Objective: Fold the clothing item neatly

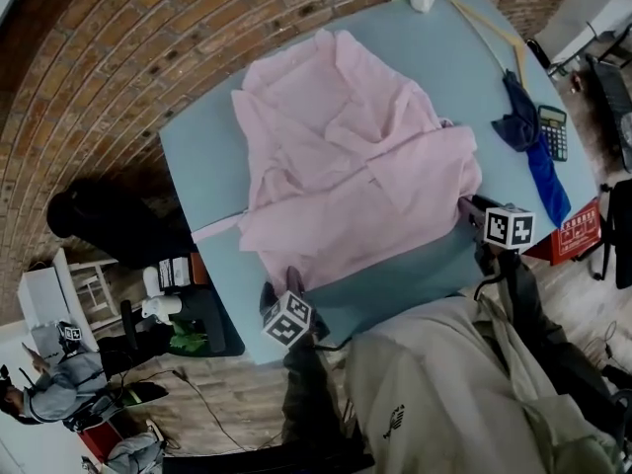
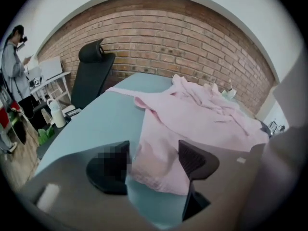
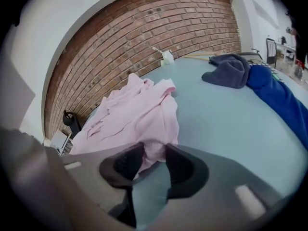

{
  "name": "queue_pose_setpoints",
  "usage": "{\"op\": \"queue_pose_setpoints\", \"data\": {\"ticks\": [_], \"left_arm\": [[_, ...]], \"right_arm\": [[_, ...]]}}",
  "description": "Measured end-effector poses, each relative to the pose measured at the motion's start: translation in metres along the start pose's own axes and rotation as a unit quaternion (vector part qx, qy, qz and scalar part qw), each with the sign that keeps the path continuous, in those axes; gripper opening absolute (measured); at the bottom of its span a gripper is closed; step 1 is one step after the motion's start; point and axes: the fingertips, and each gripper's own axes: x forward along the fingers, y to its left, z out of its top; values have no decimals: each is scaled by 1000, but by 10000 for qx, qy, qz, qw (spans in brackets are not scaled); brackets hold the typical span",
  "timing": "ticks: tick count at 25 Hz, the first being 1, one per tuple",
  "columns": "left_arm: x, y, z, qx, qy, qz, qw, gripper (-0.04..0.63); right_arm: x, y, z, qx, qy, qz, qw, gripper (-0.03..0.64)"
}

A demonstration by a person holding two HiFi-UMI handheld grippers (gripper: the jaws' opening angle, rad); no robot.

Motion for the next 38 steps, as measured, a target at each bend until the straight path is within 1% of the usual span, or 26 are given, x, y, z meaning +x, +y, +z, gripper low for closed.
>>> {"op": "queue_pose_setpoints", "data": {"ticks": [1, 3, 4, 6, 7, 8, 10, 12, 14, 17, 22, 25, 28, 30, 32, 34, 36, 38], "left_arm": [[5, 3, -3, 93, 61, 89, 9999, 334], [9, 2, -4, 197, 14, 72, 9998, 342], [9, -2, -3, 225, -58, -5, 9997, 307], [9, -12, -2, 136, -156, -250, 9995, 199], [8, -17, -4, 7, -180, -388, 9991, 96], [5, -20, -6, -162, -202, -506, 9984, 75], [-2, -23, -14, -591, -211, -756, 9952, 67], [-13, -24, -28, -1095, -110, -1109, 9877, 67], [-26, -21, -38, -1438, 7, -1354, 9803, 66], [-49, -9, -52, -1630, 124, -1410, 9764, 66], [-94, 1, -91, -2044, 352, -1388, 9683, 66], [-129, -4, -115, -2012, 400, -1356, 9693, 66], [-167, -12, -124, -2151, 306, -1474, 9649, 66], [-181, -15, -110, -2225, 51, -1539, 9627, 65], [-185, -18, -80, -2122, -315, -1644, 9628, 64], [-179, -25, -44, -1989, -654, -1804, 9611, 64], [-167, -33, -11, -1995, -931, -1964, 9555, 64], [-152, -39, 24, -2089, -1179, -2106, 9477, 64]], "right_arm": [[-1, -1, 0, 9, -3, 24, 10000, 149], [0, -2, 1, 11, -26, 136, 9999, 131], [2, -2, 2, 11, -50, 218, 9997, 114], [5, -1, 3, 44, -93, 383, 9992, 83], [6, -1, 2, 51, -104, 450, 9989, 75], [5, 0, 1, 39, -119, 499, 9987, 67], [-3, 2, -1, -17, -188, 540, 9984, 54], [-17, 1, -7, -34, -266, 609, 9978, 51], [-33, -3, -15, 11, -330, 716, 9969, 51], [-63, -8, -33, 42, -315, 908, 9954, 49], [-114, -11, -73, -117, 16, 1185, 9929, 49], [-144, -10, -91, -198, 131, 1325, 9909, 49], [-174, 1, -90, -252, 132, 1587, 9869, 49], [-183, 14, -73, -416, 36, 1818, 9824, 49], [-179, 36, -47, -788, -113, 2031, 9759, 49], [-164, 65, -15, -1155, -298, 2258, 9668, 49], [-143, 92, 16, -1456, -501, 2409, 9583, 49], [-121, 113, 48, -1621, -725, 2472, 9525, 49]]}}
